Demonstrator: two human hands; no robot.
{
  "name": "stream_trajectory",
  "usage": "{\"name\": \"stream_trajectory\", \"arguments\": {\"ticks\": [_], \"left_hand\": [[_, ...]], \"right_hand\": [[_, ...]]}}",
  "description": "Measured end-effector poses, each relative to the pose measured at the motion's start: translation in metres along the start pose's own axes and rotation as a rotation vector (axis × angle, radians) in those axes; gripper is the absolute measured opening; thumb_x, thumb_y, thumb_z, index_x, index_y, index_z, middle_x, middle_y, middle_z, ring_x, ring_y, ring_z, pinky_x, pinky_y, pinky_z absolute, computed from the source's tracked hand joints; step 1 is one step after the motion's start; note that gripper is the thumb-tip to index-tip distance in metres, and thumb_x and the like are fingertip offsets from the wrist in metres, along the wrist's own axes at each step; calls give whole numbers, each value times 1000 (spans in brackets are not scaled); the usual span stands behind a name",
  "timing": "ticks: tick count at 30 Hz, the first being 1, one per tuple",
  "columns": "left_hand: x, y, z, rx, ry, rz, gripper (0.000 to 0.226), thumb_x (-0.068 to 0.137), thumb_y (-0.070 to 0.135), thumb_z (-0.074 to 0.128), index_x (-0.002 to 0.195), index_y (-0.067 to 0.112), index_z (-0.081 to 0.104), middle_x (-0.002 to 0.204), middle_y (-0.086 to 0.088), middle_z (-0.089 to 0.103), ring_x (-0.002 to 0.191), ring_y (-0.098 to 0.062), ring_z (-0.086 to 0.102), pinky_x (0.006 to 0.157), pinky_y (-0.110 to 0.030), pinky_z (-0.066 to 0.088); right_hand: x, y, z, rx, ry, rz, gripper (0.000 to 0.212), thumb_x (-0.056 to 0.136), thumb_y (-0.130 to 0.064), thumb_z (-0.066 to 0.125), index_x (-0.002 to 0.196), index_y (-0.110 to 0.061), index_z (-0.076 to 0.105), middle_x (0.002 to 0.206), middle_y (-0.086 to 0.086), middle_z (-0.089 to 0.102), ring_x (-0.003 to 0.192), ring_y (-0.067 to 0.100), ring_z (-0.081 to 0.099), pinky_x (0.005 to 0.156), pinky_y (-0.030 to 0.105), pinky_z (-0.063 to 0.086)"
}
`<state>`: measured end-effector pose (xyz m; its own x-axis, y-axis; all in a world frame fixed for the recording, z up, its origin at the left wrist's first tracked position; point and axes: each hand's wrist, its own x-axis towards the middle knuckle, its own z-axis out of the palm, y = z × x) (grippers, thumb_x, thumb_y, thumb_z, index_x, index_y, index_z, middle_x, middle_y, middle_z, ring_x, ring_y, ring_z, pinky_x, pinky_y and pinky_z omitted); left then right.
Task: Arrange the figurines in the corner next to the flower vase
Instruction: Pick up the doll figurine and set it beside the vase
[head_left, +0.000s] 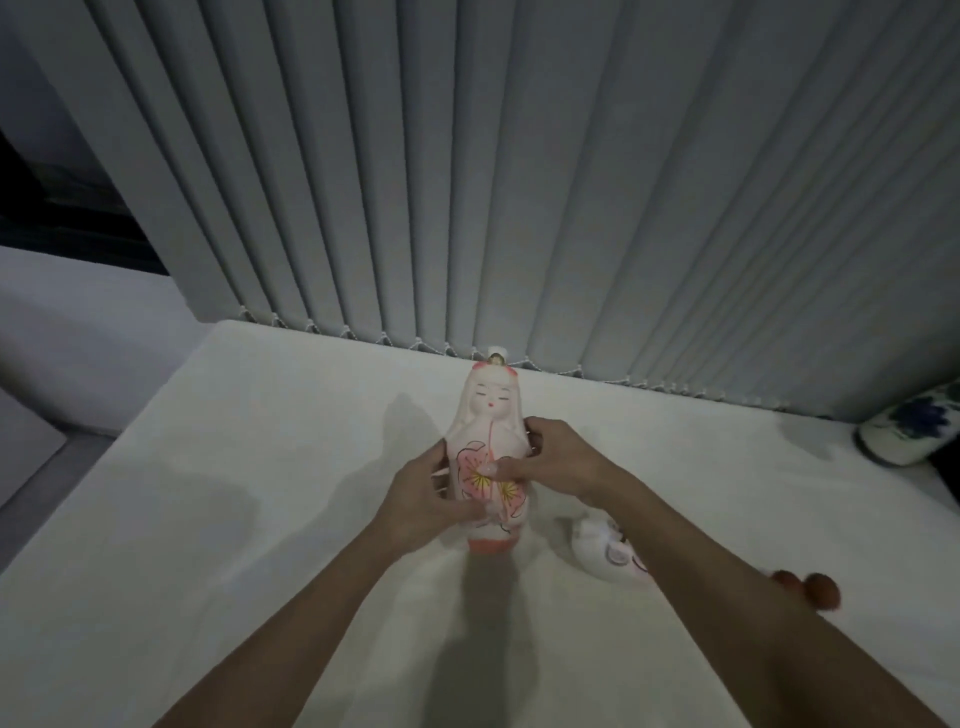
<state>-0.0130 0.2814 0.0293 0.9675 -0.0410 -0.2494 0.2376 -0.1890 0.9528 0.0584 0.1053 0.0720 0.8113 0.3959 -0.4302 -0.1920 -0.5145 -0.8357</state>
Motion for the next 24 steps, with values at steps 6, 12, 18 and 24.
{"name": "stream_trajectory", "arguments": {"ticks": [6, 12, 18, 24], "left_hand": [[2, -19, 39, 17, 6, 177, 83, 51, 18, 89, 115, 54, 49, 102, 26, 71, 95, 0, 68, 75, -11, 56], [-3, -26, 51, 69, 27, 261, 86, 53, 35, 88, 121, 60, 41, 115, 35, 62, 105, 10, 62, 83, -3, 50], [-8, -40, 50, 78, 26, 267, 93, 56, 31, 89, 131, 52, 37, 123, 29, 59, 113, 4, 59, 88, -6, 50], [-13, -45, 53, 94, 31, 267, 92, 58, 36, 88, 134, 48, 37, 128, 22, 59, 118, 1, 57, 90, -8, 50]], "right_hand": [[-26, 29, -17, 33, 75, -29, 63, 56, -12, 86, 110, -19, 55, 108, 5, 69, 98, 21, 67, 87, 40, 58], [-33, 53, -13, 101, 105, -48, 66, 52, -8, 87, 106, -28, 54, 108, 0, 68, 99, 14, 67, 87, 37, 58], [-36, 67, -1, 87, 137, -58, 70, 55, -5, 83, 114, -22, 50, 112, 3, 67, 100, 17, 66, 86, 33, 58], [-45, 68, 6, 36, 141, -62, 71, 59, -9, 82, 120, -22, 47, 105, -9, 63, 89, -1, 63, 60, 3, 50]]}}
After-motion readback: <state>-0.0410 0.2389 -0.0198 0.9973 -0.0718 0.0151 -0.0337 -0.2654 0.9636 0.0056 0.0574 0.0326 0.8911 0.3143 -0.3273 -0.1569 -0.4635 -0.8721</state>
